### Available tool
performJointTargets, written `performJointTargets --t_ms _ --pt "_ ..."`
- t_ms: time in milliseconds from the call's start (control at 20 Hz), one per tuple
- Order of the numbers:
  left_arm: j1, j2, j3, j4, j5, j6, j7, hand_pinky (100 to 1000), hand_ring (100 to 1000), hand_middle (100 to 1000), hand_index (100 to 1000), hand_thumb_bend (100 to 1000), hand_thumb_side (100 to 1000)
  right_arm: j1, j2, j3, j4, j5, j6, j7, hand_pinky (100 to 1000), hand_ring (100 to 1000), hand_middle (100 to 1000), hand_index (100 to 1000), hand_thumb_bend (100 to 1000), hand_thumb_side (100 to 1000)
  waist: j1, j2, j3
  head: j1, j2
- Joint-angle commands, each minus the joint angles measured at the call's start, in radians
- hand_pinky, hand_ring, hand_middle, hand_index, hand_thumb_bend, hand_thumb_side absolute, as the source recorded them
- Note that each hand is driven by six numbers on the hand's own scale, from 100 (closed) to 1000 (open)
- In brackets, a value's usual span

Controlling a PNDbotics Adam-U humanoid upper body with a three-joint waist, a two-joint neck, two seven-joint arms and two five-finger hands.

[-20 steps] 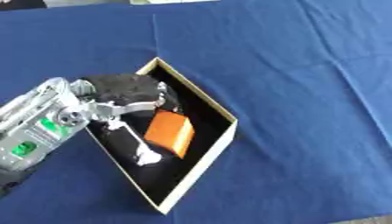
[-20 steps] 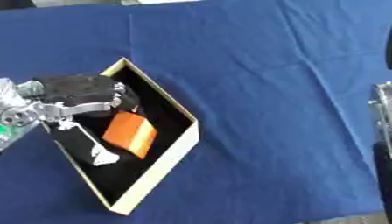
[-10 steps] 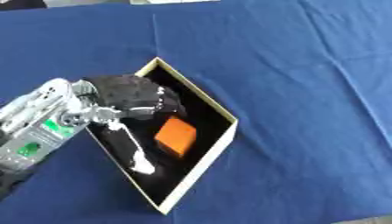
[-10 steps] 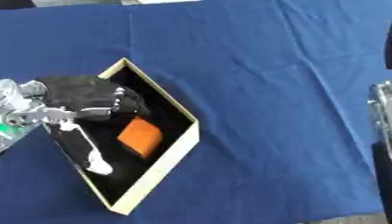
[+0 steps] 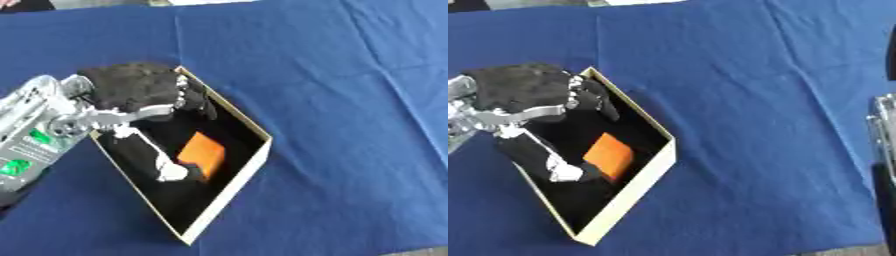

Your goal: Pick up objects on the table and place them in the box.

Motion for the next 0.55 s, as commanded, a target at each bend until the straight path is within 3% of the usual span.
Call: performJointTargets --t_ms 50,350,550 --pt "-0.015 0.024 0.068 -0.04 0.045 0.013 0.043 391 577 607 732 100 551 -0.007 -0.012 -0.012 -0.02 0.003 0.001 -0.005 771 778 648 761 100 835 -0.002 -0.028 0.002 -0.006 -0.012" --pt "0.038 0.004 0.2 -0.042 0.138 0.001 0.136 354 524 575 717 100 636 -0.01 -0.015 -0.015 -0.02 0.011 -0.003 -0.01 771 779 651 761 100 827 -0.002 -0.035 0.007 -0.017 -0.011" --pt "0.086 -0.047 0.301 -0.042 0.201 -0.013 0.199 348 506 553 702 100 639 -0.012 -0.016 -0.018 -0.02 0.016 -0.006 -0.013 772 780 652 761 100 823 -0.006 -0.036 0.016 -0.024 -0.013"
